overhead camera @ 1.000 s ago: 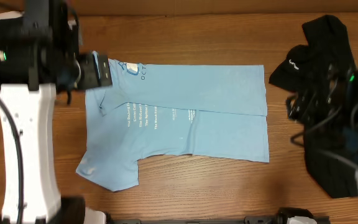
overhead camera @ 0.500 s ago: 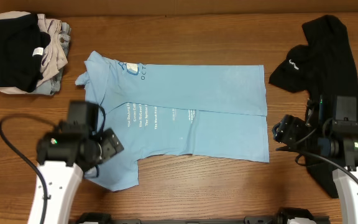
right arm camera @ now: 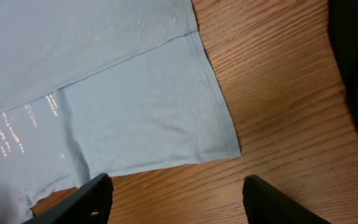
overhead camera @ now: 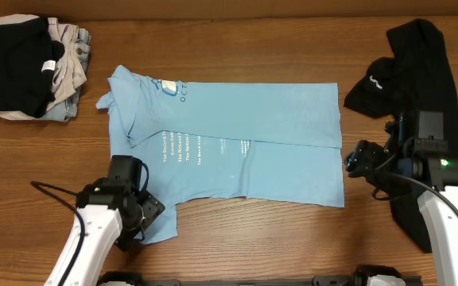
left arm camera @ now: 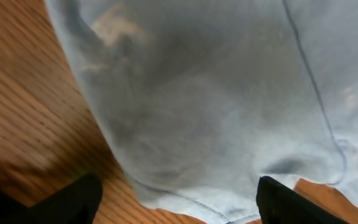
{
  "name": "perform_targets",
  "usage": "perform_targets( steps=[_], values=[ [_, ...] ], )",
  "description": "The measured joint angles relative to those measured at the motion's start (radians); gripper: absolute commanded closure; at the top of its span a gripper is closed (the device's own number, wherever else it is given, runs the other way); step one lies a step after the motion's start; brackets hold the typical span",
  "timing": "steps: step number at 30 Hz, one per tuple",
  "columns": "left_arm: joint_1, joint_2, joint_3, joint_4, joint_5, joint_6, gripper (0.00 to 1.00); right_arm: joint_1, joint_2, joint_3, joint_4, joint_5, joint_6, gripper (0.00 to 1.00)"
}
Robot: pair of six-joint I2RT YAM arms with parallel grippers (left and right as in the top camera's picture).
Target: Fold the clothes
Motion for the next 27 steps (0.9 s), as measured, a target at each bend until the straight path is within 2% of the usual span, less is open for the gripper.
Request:
perform_targets(
  steps=[9, 11, 12, 13, 14, 16, 21, 22, 24, 27],
  values=[
    [0.0, 0.141, 0.0, 0.007, 0.064, -0.009, 0.24, 0.0, 0.024, 0.0, 0.003, 0.0, 0.0, 0.29],
    [0.0, 0.161, 0.0, 0.009, 0.079, -0.014, 0.33, 0.0, 0.024, 0.0, 0.003, 0.0, 0.0, 0.29],
    [0.0, 0.172, 0.0, 0.01, 0.086, -0.018, 0.47, 0.0, 0.024, 0.0, 0.004, 0.0, 0.0, 0.29],
    [0.0, 0.18, 0.0, 0.012, 0.092, -0.02, 0.67, 0.0, 0.024, 0.0, 0.004, 0.0, 0.0, 0.29],
    [0.0, 0.187, 0.0, 0.016, 0.097, -0.022, 0.78, 0.0, 0.024, 0.0, 0.005, 0.0, 0.0, 0.29],
    [0.0, 0.197, -0.001, 0.019, 0.101, -0.018, 0.82, 0.0, 0.024, 0.0, 0.008, 0.0, 0.0, 0.29],
    [0.0, 0.203, -0.022, 0.04, 0.105, -0.018, 0.76, 0.0, 0.024, 0.0, 0.014, 0.001, 0.0, 0.29],
    [0.0, 0.203, -0.031, 0.05, 0.108, -0.018, 0.79, 0.0, 0.024, 0.0, 0.014, 0.0, 0.0, 0.29],
    [0.0, 0.199, -0.036, 0.062, 0.113, -0.021, 0.96, 0.0, 0.024, 0.0, 0.014, 0.0, 0.0, 0.29],
    [0.0, 0.186, -0.047, 0.093, 0.13, -0.017, 0.96, 0.0, 0.024, 0.0, 0.016, 0.0, 0.0, 0.3]
  ],
)
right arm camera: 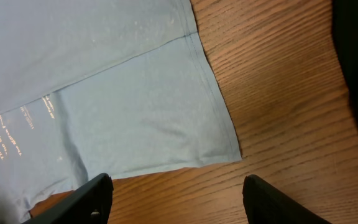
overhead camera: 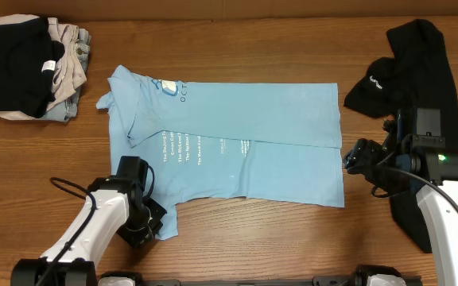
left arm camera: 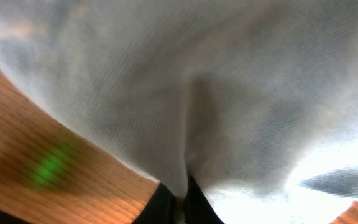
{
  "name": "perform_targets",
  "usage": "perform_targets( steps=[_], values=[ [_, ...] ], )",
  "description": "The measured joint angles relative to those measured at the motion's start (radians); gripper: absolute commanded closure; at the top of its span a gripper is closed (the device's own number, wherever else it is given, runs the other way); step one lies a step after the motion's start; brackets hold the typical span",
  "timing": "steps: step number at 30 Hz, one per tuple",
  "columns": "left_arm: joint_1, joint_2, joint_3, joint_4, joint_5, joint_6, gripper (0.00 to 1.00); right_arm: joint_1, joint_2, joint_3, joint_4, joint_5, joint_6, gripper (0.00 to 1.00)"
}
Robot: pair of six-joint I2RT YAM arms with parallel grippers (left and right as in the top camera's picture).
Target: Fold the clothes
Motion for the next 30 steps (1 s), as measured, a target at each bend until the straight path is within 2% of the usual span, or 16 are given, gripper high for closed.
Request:
perform_targets(
  steps=[5, 9, 13, 17, 30],
  values=[
    [0.006, -0.005, 0.003, 0.02, 0.026, 0.042, 0.96, 0.0, 0.0, 0.0, 0.001, 0.0, 0.0, 0.35],
    [0.023, 0.019, 0.066, 0.016, 0.048, 0.177, 0.96, 0.0, 0.008, 0.0, 0.006, 0.0, -0.002, 0.42],
    [0.056, 0.022, 0.19, -0.082, 0.046, 0.33, 0.96, 0.002, 0.055, -0.006, 0.004, 0.0, -0.003, 0.45],
    [0.071, 0.022, 0.274, -0.146, 0.019, 0.418, 0.96, 0.016, 0.109, -0.069, 0.053, 0.006, 0.012, 0.46],
    [0.073, 0.022, 0.318, -0.157, -0.074, 0.517, 0.96, 0.024, 0.235, -0.328, 0.237, 0.026, 0.223, 0.47]
  ],
)
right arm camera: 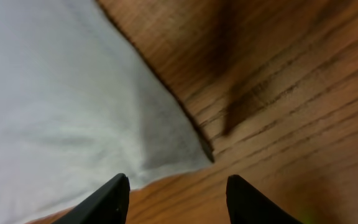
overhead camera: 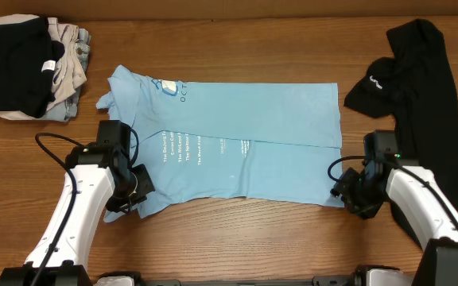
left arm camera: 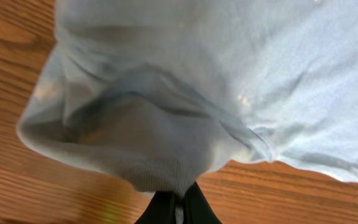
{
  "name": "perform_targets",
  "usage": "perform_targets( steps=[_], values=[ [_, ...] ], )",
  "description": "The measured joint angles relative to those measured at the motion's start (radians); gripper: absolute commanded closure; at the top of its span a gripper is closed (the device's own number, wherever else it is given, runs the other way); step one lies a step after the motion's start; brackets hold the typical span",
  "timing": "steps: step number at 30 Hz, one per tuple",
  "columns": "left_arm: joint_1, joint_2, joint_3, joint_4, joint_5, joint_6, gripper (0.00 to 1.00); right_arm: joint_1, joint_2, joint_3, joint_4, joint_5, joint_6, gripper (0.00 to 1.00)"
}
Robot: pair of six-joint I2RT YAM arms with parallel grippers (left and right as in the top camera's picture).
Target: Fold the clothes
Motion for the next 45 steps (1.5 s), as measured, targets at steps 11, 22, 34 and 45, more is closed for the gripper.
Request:
perform_targets(
  steps=[11, 22, 34, 45],
  values=[
    [0.0, 0.0, 0.001, 0.067, -0.026, 0.012, 0.96, 0.0, 0.001, -0.08, 0.119, 0.007, 0.099, 0.85],
    [0.0, 0.0, 0.234, -0.082, -0.105, 0.034, 0.96, 0.003, 0.0, -0.035, -0.023, 0.015, 0.087, 0.96],
    [0.0, 0.002, 0.397, -0.084, -0.251, 0.069, 0.96, 0.002, -0.046, 0.293, -0.196, 0.018, -0.069, 0.96],
    [0.0, 0.135, 0.401, 0.328, -0.254, 0.131, 0.96, 0.002, 0.007, 0.293, 0.161, 0.023, -0.104, 0.96]
  ],
)
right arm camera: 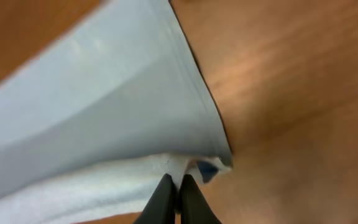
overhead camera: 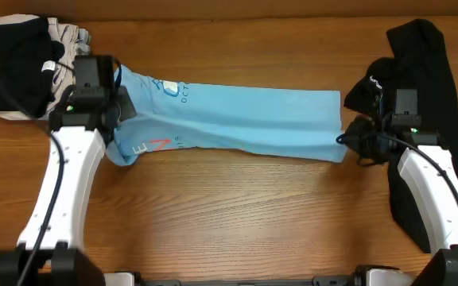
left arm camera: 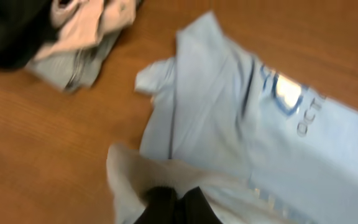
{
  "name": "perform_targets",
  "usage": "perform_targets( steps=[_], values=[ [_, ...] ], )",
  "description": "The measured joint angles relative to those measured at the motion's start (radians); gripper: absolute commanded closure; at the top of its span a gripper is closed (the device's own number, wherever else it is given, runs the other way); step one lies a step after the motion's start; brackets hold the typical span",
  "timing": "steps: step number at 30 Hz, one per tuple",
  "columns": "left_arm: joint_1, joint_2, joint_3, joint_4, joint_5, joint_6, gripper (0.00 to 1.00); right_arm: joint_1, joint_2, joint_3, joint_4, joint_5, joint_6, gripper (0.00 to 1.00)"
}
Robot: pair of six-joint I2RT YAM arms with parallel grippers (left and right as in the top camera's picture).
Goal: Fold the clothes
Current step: 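Fold the bottom hem up over the top edge with both grippers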
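Note:
A light blue polo shirt (overhead camera: 237, 123) stretches across the table, its near half lifted up and over toward the far side as a long fold. My left gripper (overhead camera: 116, 119) is shut on the shirt's left end near the collar; its pinch (left arm camera: 176, 199) holds pale cloth. My right gripper (overhead camera: 348, 137) is shut on the shirt's right hem corner (right arm camera: 185, 167), seen up close with the jaws pressed together on the fabric.
A pile of folded dark and beige clothes (overhead camera: 26, 67) lies at the far left, close to my left arm. A black garment (overhead camera: 416, 71) is draped at the far right, beside and under my right arm. Bare wood (overhead camera: 237, 222) fills the front.
Both grippers have moved to the far side with the shirt's near edge in them. My right gripper, open at the hem corner before, is now shut on it. The shirt is now a narrow band.
The shirt lay flat, my left gripper open over its near-left sleeve and my right open beside the right hem. Then the left was shut on the sleeve and had drawn it inward, while the right came down at the near-right corner. Now both hold the near edge, carried back.

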Motion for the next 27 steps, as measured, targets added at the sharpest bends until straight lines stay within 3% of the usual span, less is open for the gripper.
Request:
perform_targets(
  steps=[13, 17, 20, 23, 24, 27],
  values=[
    [-0.01, 0.225, 0.0, 0.522, 0.033, 0.009, 0.94, 0.0, 0.194, 0.002, 0.391, 0.031, -0.034, 0.96],
    [-0.035, 0.266, 0.0, 0.602, 0.046, 0.01, 0.82, 0.0, 0.276, 0.002, 0.486, 0.04, -0.045, 0.95],
    [-0.054, 0.31, 0.001, 0.628, 0.05, 0.009, 0.58, 0.0, 0.335, 0.002, 0.543, 0.039, -0.051, 0.75],
    [-0.065, 0.361, 0.001, 0.636, 0.053, 0.019, 0.28, 0.0, 0.38, 0.002, 0.584, 0.034, -0.063, 0.23],
    [-0.067, 0.376, 0.001, 0.641, 0.055, 0.017, 0.22, 0.0, 0.385, 0.002, 0.584, 0.031, -0.079, 0.13],
    [-0.067, 0.404, 0.001, 0.641, 0.058, 0.01, 0.0, 0.0, 0.386, 0.004, 0.568, 0.019, -0.115, 0.0]
  ],
)
